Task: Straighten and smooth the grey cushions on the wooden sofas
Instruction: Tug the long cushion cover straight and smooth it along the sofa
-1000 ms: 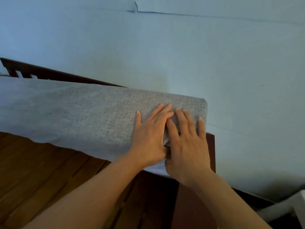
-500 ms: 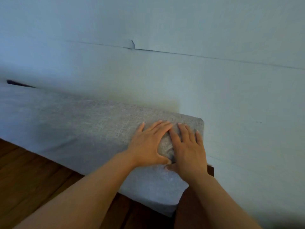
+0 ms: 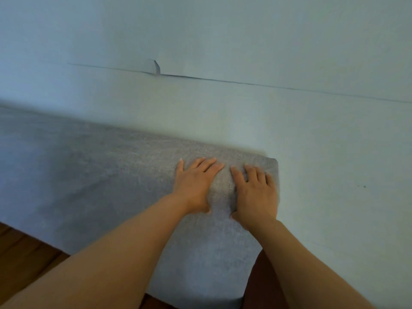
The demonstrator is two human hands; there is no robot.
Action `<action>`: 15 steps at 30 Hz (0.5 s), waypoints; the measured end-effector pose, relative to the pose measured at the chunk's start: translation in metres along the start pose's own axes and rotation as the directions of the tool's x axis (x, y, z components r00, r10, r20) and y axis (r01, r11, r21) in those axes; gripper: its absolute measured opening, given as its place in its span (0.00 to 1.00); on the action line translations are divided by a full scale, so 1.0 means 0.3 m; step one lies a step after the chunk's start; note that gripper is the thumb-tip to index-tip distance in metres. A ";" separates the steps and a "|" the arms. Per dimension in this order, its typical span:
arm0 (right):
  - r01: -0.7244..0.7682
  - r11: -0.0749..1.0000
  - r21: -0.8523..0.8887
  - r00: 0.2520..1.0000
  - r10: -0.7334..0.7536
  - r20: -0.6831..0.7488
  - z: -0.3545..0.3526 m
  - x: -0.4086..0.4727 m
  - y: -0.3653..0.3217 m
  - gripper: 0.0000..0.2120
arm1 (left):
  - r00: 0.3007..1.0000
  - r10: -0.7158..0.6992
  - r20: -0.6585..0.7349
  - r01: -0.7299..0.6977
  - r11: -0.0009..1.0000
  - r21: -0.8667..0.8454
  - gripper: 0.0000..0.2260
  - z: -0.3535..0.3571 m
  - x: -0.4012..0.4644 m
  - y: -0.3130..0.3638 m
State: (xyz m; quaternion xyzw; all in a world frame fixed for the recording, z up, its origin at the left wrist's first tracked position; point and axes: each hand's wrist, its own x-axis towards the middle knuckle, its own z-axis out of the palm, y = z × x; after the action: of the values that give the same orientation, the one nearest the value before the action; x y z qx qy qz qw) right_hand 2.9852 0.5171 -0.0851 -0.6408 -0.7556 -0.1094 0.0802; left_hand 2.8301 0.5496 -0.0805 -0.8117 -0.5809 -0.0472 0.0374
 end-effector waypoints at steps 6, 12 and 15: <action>-0.104 0.993 -0.052 0.993 0.107 0.055 0.006 0.097 0.016 0.56 | 0.997 0.082 -0.007 -0.082 0.996 -0.028 0.53 0.005 0.127 -0.032; -0.213 0.975 -0.065 0.972 0.218 0.086 -0.025 0.062 -0.041 0.56 | 0.989 0.147 -0.031 -0.149 0.986 -0.077 0.52 0.005 0.095 -0.038; -0.258 0.962 -0.086 0.961 0.265 0.078 -0.032 0.032 -0.075 0.56 | 0.985 0.168 -0.027 -0.170 0.980 -0.100 0.50 -0.001 0.063 -0.041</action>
State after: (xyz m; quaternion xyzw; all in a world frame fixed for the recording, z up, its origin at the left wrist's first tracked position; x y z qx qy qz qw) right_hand 2.9611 0.5202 -0.0746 -0.7419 -0.6624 -0.0974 0.0364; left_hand 2.8246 0.5713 -0.0780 -0.8585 -0.5064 -0.0811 0.0051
